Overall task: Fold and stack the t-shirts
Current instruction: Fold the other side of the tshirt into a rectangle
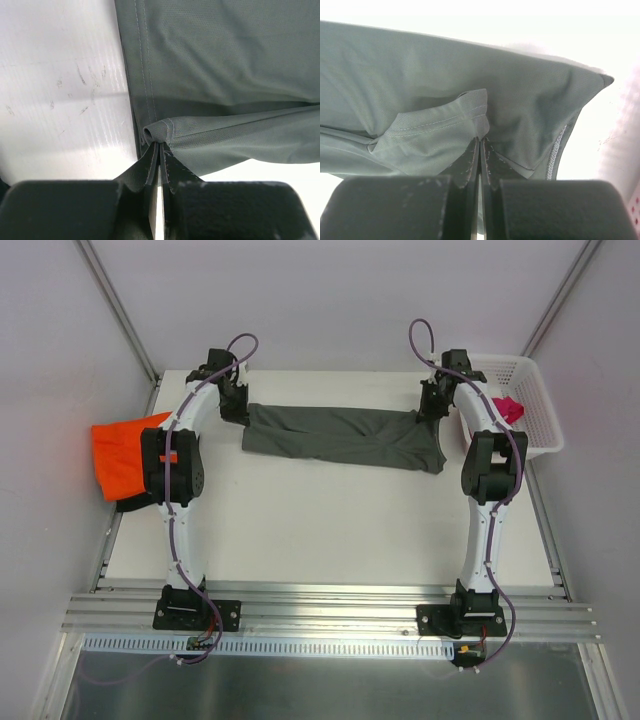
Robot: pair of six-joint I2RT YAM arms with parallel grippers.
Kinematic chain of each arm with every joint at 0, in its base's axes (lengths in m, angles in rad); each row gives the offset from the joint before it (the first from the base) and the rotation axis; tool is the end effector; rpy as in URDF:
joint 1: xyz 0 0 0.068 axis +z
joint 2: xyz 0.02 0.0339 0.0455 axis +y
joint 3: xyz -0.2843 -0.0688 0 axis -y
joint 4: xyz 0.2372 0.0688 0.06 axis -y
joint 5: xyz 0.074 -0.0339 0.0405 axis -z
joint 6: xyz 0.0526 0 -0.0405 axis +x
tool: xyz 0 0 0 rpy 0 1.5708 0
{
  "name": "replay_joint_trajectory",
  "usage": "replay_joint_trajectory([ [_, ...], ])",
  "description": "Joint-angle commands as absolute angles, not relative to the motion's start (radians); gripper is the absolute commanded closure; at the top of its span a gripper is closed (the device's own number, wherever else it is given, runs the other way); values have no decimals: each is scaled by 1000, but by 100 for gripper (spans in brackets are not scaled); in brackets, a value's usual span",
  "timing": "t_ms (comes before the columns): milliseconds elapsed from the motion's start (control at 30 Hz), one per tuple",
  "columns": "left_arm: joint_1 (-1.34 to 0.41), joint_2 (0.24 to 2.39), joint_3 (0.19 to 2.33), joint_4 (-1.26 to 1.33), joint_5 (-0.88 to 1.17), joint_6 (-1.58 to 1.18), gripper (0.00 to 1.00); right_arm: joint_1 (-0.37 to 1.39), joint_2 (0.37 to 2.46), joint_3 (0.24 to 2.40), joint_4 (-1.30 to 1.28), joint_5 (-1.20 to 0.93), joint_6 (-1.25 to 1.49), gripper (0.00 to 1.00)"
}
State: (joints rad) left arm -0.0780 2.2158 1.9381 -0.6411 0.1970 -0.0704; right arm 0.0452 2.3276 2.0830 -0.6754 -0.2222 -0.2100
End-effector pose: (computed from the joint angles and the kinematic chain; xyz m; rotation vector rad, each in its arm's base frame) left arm 0.5093 -0.0501 0.2335 0.0926 2.4886 -0.3077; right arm 0.5347 0.0358 0.2213 -0.4063 2.4368 0.2059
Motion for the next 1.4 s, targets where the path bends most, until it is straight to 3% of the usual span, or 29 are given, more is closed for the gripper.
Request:
replay_joint_trajectory([
  [0, -78, 2184, 1985, -657, 167, -51, 100, 54, 2324, 2147, -649, -210, -213, 99],
  [500, -80, 2304, 2034, -638, 75, -29, 98, 54, 2413, 2226, -646, -206, -195, 99],
  [567, -81, 2312, 2034, -637, 69, -31, 71, 58, 2413, 2230, -649, -183, -193, 99],
  [600, -81, 2316, 2036, -637, 64, -32, 47, 61, 2411, 2229, -650, -173, -195, 98],
  [633, -83, 2318, 2036, -637, 64, -31, 18, 66, 2410, 2227, -653, -158, -195, 85],
  [667, -84, 2316, 2036, -637, 66, -31, 12, 69, 2407, 2223, -655, -123, -199, 57],
  [767, -86, 2293, 2028, -637, 72, -35, 1, 72, 2376, 2191, -663, -97, -216, 30],
  [867, -86, 2247, 2000, -637, 63, -41, 1, 71, 2315, 2160, -663, -87, -221, 21],
  [1033, -86, 2163, 1953, -637, 29, -40, 1, 72, 2214, 2126, -660, -84, -213, 20],
  [1200, -90, 2112, 1924, -637, 120, -21, 5, 90, 2154, 2065, -658, -195, -152, 21],
  [1300, -118, 2131, 1930, -638, 169, -9, 11, 109, 2158, 2037, -658, -280, -102, 21],
  [1333, -126, 2140, 1934, -638, 181, -9, 20, 117, 2164, 2034, -657, -300, -83, 21],
  [1367, -144, 2151, 1940, -638, 193, -9, 23, 118, 2172, 2028, -655, -345, -69, 22],
])
